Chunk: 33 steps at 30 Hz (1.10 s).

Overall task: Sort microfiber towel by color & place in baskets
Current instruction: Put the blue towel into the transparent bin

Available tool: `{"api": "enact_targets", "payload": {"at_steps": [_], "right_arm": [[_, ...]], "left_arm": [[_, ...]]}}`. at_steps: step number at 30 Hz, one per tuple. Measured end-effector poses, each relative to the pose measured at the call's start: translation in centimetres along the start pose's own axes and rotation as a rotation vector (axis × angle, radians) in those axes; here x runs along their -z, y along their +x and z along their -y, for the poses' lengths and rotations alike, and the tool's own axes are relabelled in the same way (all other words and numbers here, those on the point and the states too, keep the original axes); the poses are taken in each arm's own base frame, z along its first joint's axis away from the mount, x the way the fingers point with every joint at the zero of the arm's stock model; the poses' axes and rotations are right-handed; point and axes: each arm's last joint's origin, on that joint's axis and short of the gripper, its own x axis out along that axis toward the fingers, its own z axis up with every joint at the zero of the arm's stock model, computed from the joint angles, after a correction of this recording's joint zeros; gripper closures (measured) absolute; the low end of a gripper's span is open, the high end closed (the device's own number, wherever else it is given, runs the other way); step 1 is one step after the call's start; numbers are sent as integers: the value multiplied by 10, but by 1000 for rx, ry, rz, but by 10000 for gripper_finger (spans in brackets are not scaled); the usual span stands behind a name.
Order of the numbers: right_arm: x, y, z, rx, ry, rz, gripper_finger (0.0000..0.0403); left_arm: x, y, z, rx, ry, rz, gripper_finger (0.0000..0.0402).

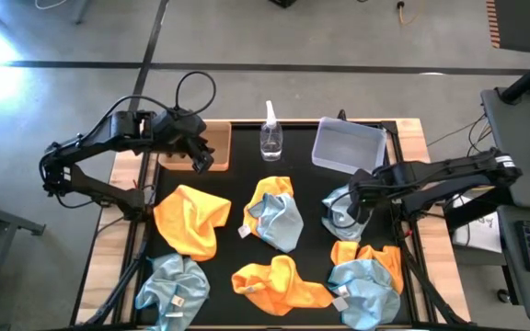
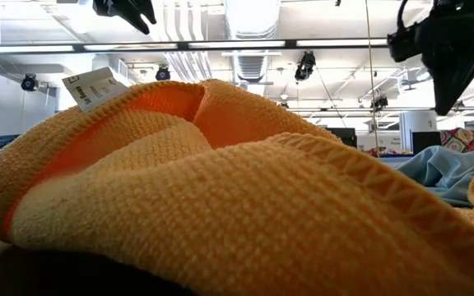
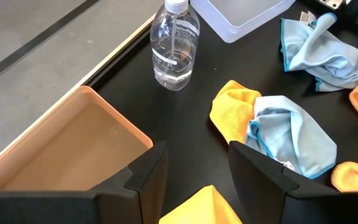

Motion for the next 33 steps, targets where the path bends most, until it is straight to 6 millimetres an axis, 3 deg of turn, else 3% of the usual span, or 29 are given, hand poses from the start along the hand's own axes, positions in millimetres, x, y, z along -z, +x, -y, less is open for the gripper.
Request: {"api": "enact_targets", "payload": {"at_steps": [6, 19, 33], "right_arm": [[-6, 13, -10, 34, -9, -46, 298], [-10, 36, -25, 28, -30, -226, 206], [-15, 63, -37, 95, -42, -325, 197]], "left_arm": [[0, 0, 0, 0, 0, 0, 246], [1, -1, 0, 14, 18, -5, 246], [1, -1, 0, 34, 52, -11, 246]]}}
